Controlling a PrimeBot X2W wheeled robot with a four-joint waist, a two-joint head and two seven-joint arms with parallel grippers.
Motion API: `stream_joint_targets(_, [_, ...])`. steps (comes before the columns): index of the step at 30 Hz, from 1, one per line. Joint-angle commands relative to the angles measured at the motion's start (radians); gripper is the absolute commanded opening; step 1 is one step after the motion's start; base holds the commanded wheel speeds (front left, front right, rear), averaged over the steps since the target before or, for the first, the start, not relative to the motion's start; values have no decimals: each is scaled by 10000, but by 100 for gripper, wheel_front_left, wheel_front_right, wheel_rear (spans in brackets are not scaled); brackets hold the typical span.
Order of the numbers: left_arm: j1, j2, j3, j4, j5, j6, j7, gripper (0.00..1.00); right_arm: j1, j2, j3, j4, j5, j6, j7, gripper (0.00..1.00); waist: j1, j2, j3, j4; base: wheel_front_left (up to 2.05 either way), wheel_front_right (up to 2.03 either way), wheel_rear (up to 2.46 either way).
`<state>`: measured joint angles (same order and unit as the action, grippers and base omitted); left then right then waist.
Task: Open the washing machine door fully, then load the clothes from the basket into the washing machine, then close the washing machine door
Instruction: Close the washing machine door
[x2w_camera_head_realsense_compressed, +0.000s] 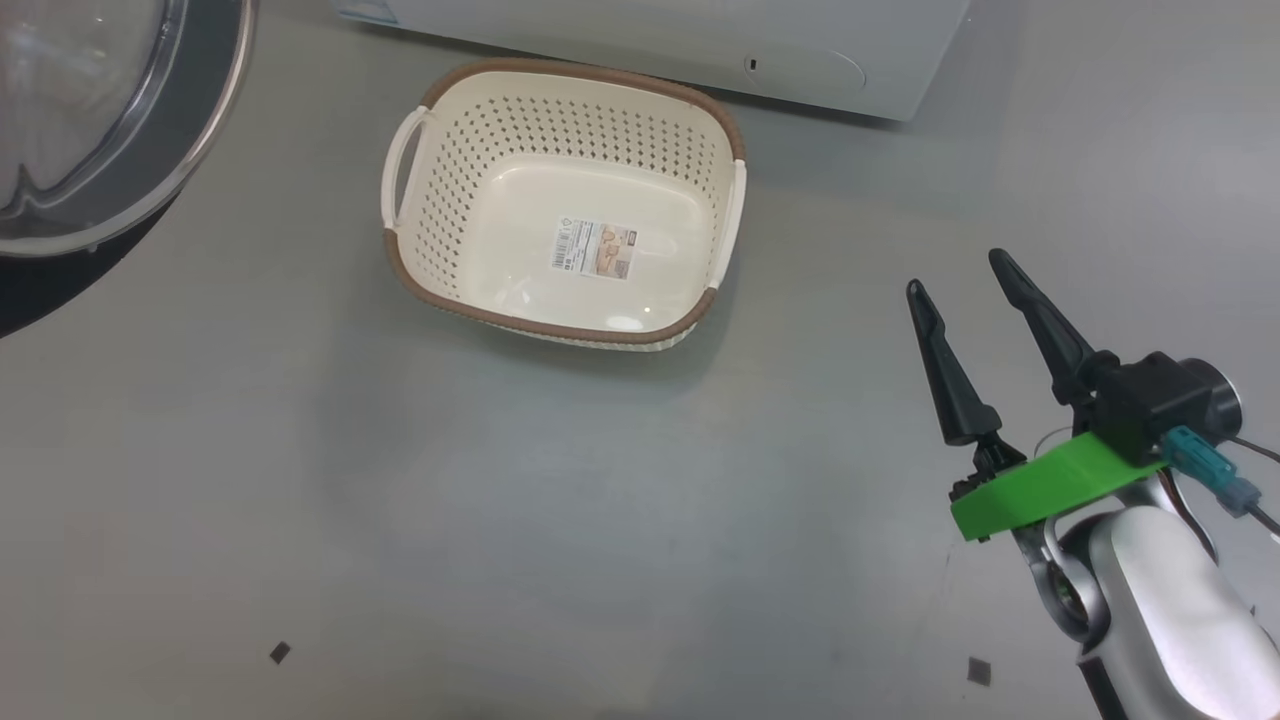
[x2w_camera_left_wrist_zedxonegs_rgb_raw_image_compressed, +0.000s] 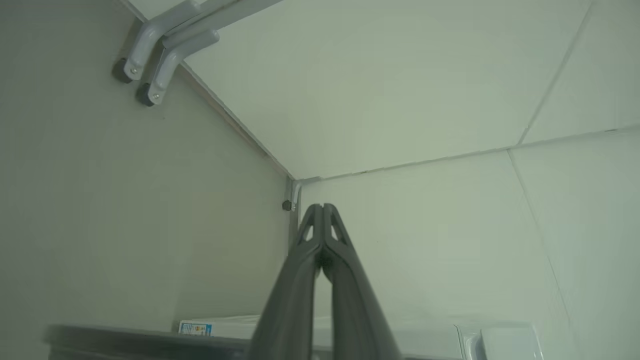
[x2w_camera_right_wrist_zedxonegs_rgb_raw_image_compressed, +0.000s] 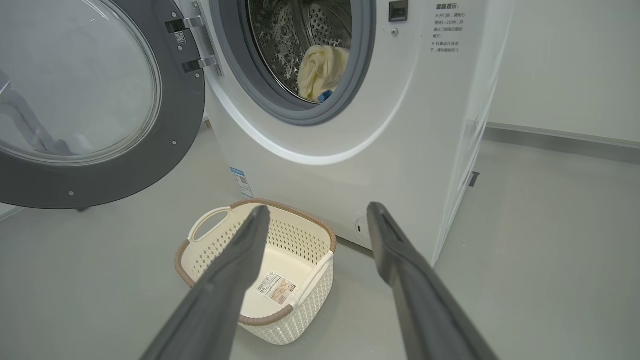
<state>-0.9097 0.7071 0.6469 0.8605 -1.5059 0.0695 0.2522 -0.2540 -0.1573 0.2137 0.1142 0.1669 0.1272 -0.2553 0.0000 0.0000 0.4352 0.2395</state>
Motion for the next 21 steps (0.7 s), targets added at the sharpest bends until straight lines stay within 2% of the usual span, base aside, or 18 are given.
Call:
stream_joint_targets(1, [-176, 938, 48, 7, -26, 134, 350, 0, -157, -15, 194, -370, -30, 35, -65, 100, 0, 0, 76, -133, 0, 0, 0])
stream_joint_targets(8, [-663, 1332, -399, 961, 275, 71, 529, 0, -111, 94, 208, -476, -59, 35, -65, 100, 0, 0, 156, -264, 0, 0, 0])
stream_joint_targets(14, [-1060, 1346, -970, 1519, 519, -180, 1073, 0, -105, -2, 233, -490, -49, 35, -65, 100, 0, 0, 195, -296, 0, 0, 0])
stream_joint_targets(21, [-1303, 1364, -1472, 2086, 900, -384, 1170, 0, -79, -18, 188, -533, -62, 35, -65, 100, 0, 0, 79, -439, 0, 0, 0])
